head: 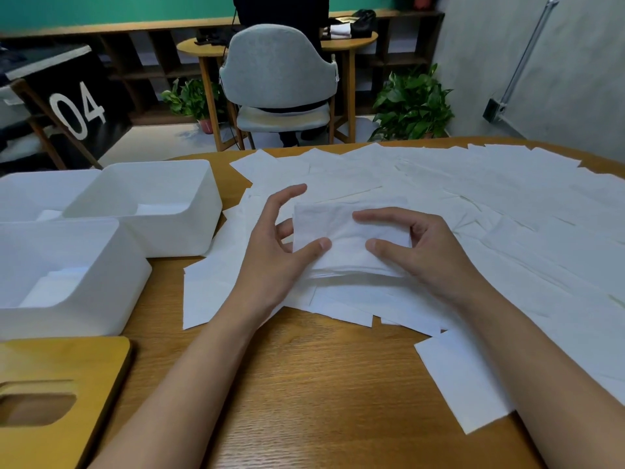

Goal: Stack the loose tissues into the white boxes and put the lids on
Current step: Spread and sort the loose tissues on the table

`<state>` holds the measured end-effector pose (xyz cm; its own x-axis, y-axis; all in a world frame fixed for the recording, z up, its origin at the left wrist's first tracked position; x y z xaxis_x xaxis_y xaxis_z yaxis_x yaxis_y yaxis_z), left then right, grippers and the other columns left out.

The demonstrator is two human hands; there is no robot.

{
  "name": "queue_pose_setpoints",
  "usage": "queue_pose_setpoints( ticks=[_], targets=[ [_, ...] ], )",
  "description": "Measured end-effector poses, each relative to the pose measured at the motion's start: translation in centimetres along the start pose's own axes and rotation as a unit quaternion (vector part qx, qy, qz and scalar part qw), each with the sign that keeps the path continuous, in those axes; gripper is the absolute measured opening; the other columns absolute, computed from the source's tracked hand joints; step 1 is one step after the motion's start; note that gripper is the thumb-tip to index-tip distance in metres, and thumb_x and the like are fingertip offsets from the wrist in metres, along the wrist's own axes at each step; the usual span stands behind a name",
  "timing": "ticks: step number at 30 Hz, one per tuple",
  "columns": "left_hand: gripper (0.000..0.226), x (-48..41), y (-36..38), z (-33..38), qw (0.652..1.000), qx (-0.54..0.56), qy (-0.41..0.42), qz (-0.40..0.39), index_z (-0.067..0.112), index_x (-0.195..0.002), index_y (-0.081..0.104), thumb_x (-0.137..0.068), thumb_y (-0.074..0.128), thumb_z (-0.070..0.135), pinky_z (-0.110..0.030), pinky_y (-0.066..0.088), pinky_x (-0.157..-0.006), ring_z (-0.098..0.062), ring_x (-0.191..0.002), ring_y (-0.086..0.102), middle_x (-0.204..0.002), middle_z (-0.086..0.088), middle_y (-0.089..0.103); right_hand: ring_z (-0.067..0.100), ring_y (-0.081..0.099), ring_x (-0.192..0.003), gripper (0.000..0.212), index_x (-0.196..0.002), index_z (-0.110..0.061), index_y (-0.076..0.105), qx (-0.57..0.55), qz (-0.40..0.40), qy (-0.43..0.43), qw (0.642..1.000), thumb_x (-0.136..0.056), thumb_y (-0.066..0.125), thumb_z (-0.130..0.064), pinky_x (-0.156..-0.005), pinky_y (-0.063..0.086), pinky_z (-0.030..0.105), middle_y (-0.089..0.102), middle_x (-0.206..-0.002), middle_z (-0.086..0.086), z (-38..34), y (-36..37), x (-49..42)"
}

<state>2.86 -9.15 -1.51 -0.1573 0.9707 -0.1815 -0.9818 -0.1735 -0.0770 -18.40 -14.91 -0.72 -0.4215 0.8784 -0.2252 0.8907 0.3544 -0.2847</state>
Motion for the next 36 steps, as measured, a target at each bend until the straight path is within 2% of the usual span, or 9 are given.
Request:
queue_pose_setpoints(
  ticks=[3, 7, 11, 13, 17, 25, 27, 32, 36],
  targets=[
    [0.066, 0.1, 0.0, 0.1, 0.999, -0.012, 0.028, -0.023, 0.042, -0.142, 0.049, -0.094, 0.077, 0.007, -0.037, 0.064, -0.085, -0.017, -0.118, 0.070, -0.141, 0.008, 0.062, -0.007, 0.061, -0.121, 0.037, -0.123, -0.030, 0.075, 0.011, 0.000, 0.002, 1.000, -0.094, 0.075, -0.007, -0.100, 0.045, 0.010, 0.070, -0.124, -0.027, 0.0, 0.4, 0.1],
    [0.032, -0.4, -0.5, 0.3, 0.997, -0.061, 0.051, -0.024, 0.027, -0.122, 0.071, -0.097, 0.072, 0.007, -0.025, 0.058, -0.083, -0.008, -0.114, 0.065, -0.124, 0.018, 0.066, -0.010, 0.063, -0.102, 0.036, -0.122, -0.030, 0.074, 0.012, 0.017, 0.016, 1.000, -0.093, 0.076, -0.009, -0.082, 0.045, 0.005, 0.073, -0.115, -0.021, -0.8, 0.6, 0.1],
    [0.025, -1.2, -2.3, 2.5, 0.993, -0.094, 0.069, -0.023, 0.023, -0.117, 0.076, -0.097, 0.072, 0.009, -0.023, 0.057, -0.086, -0.006, -0.115, 0.063, -0.124, 0.017, 0.068, -0.018, 0.058, -0.099, 0.036, -0.121, -0.035, 0.074, 0.031, 0.039, 0.009, 0.999, -0.092, 0.077, -0.013, -0.080, 0.042, 0.002, 0.067, -0.121, -0.024, -3.0, 1.6, -0.4],
    [0.025, -1.1, -3.7, 4.1, 0.991, -0.108, 0.076, -0.024, 0.024, -0.118, 0.077, -0.097, 0.072, 0.010, -0.028, 0.058, -0.088, -0.005, -0.114, 0.063, -0.122, 0.021, 0.067, -0.017, 0.058, -0.104, 0.038, -0.122, -0.039, 0.073, 0.028, 0.041, 0.002, 0.999, -0.092, 0.078, -0.016, -0.086, 0.045, 0.011, 0.065, -0.120, -0.027, -4.2, 2.8, -0.7],
    [0.024, -0.1, -8.3, 6.9, 0.982, -0.168, 0.084, 0.000, 0.027, -0.118, 0.077, -0.096, 0.074, 0.015, -0.019, 0.052, -0.087, 0.001, -0.111, 0.061, -0.120, 0.024, 0.066, 0.009, 0.063, -0.112, 0.041, -0.123, -0.039, 0.072, 0.003, 0.032, -0.013, 0.999, -0.090, 0.080, -0.016, -0.092, 0.054, 0.033, 0.069, -0.122, -0.014, -7.0, 6.4, -1.2],
    [0.024, 4.5, -20.4, 10.1, 0.976, -0.204, 0.063, 0.046, 0.027, -0.115, 0.078, -0.096, 0.074, 0.013, -0.022, 0.055, -0.089, 0.000, -0.109, 0.064, -0.124, 0.017, 0.069, 0.008, 0.057, -0.111, 0.040, -0.122, -0.036, 0.071, -0.014, -0.010, -0.010, 1.000, -0.087, 0.083, -0.021, -0.086, 0.053, 0.027, 0.062, -0.124, -0.017, -12.2, 17.2, -3.0],
    [0.024, 5.4, -23.4, 10.5, 0.972, -0.223, 0.047, 0.057, 0.028, -0.115, 0.078, -0.095, 0.075, 0.015, -0.018, 0.053, -0.085, 0.004, -0.106, 0.063, -0.122, 0.020, 0.067, 0.008, 0.058, -0.107, 0.040, -0.122, -0.034, 0.072, -0.014, -0.024, -0.008, 1.000, -0.086, 0.084, -0.021, -0.086, 0.056, 0.032, 0.062, -0.123, -0.012, -13.3, 20.0, -3.5],
    [0.022, 7.1, -30.2, 10.2, 0.961, -0.260, -0.009, 0.093, 0.030, -0.110, 0.079, -0.092, 0.079, 0.018, -0.030, 0.061, -0.083, -0.009, -0.109, 0.064, -0.122, 0.015, 0.068, 0.013, 0.061, -0.098, 0.039, -0.114, -0.036, 0.072, 0.008, -0.055, 0.020, 0.998, -0.082, 0.087, -0.021, -0.093, 0.059, 0.048, 0.061, -0.105, -0.016, -14.8, 26.2, -5.3],
    [0.024, 7.8, -33.3, 8.9, 0.944, -0.320, -0.041, 0.060, 0.027, -0.116, 0.077, -0.093, 0.079, 0.019, -0.017, 0.048, -0.082, -0.005, -0.106, 0.061, -0.121, 0.018, 0.066, 0.018, 0.061, -0.100, 0.038, -0.116, -0.035, 0.073, 0.084, -0.066, 0.028, 0.994, -0.082, 0.088, -0.026, -0.093, 0.058, 0.044, 0.065, -0.109, -0.002, -14.7, 29.0, -6.1]
  ],
)
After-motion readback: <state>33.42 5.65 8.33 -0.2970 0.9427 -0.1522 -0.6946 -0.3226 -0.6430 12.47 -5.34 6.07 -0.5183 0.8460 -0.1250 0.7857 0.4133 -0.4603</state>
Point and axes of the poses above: each hand's wrist, its own x-axis away from the middle knuckle, its own y-axis out of the palm, z = x × y, the point moved 4 cm from there along -x, towards the middle knuckle
